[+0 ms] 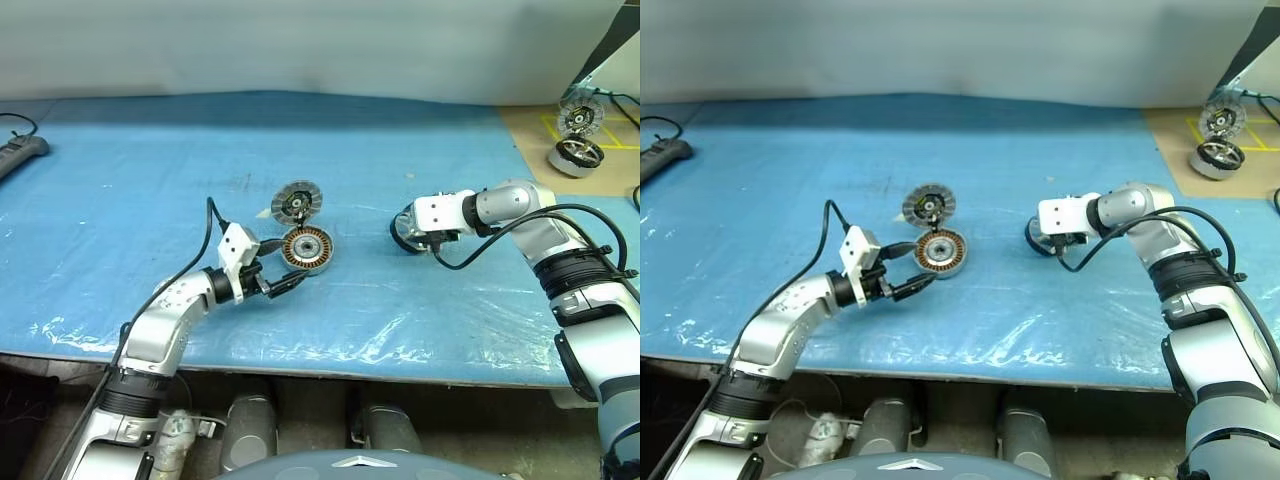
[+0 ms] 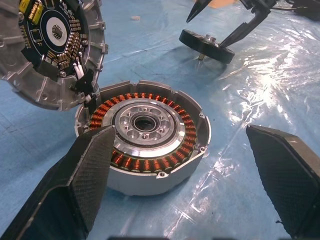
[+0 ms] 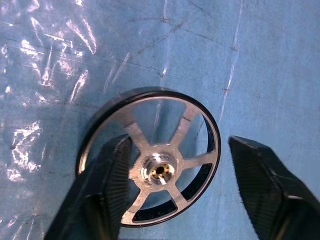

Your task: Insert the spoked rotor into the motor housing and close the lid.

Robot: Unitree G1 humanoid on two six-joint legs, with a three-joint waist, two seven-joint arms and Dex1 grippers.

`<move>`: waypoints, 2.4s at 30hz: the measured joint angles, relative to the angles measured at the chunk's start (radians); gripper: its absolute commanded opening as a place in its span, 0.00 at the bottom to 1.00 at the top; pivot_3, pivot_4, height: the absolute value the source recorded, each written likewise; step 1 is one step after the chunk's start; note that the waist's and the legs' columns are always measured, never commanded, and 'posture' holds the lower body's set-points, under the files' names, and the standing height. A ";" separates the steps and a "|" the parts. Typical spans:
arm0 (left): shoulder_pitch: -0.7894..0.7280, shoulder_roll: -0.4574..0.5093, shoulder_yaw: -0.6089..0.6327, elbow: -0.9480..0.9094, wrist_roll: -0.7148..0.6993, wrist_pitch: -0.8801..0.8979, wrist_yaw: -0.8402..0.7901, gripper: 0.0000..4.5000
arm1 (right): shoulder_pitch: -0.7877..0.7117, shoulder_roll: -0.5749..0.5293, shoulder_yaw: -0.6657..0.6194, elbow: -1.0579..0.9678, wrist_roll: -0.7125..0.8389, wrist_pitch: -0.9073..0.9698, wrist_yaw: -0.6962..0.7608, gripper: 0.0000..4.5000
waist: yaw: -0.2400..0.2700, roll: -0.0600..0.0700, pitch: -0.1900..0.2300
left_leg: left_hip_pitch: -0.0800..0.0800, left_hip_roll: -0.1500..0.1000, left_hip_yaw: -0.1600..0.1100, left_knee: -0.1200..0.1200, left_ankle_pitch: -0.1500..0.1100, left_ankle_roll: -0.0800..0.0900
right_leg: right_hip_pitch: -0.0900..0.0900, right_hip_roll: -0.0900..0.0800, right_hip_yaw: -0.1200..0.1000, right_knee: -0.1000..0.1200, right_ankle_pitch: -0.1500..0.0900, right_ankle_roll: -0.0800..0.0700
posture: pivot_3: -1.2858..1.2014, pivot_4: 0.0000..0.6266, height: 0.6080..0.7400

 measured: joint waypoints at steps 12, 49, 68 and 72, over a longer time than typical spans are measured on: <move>0.002 -0.010 -0.041 0.008 0.024 -0.012 0.006 1.00 | 0.001 0.024 -0.038 0.004 0.119 0.222 0.091 0.74 | 0.000 0.000 0.000 | 0.000 0.000 0.000 0.000 0.000 0.000 | 0.000 0.000 0.000 0.000 0.000 0.000 | 0.52 0.24 1.00; -0.012 0.005 -0.004 -0.030 -0.001 0.036 0.025 1.00 | 0.192 0.033 -0.134 -0.259 0.218 0.401 0.092 0.28 | -0.003 0.000 0.000 | 0.005 0.001 0.000 -0.001 -0.001 -0.002 | 0.003 0.000 0.000 0.000 0.000 0.000 | 0.52 0.24 1.00; 0.042 0.053 0.102 0.004 -0.064 -0.011 -0.022 1.00 | 0.206 0.384 -0.186 -0.652 0.585 0.931 -0.149 0.28 | -0.001 0.001 0.001 | 0.005 -0.002 0.000 -0.011 0.001 -0.008 | 0.000 0.000 0.001 -0.004 0.000 0.000 | 0.52 0.24 1.00; 0.027 0.055 0.102 0.026 -0.062 -0.011 -0.024 1.00 | 0.173 0.410 -0.119 -0.513 0.535 0.865 -0.162 0.28 | 0.001 0.001 0.001 | 0.003 -0.003 0.000 -0.013 0.003 -0.011 | -0.001 0.000 0.001 -0.006 0.000 0.000 | 0.52 0.24 1.00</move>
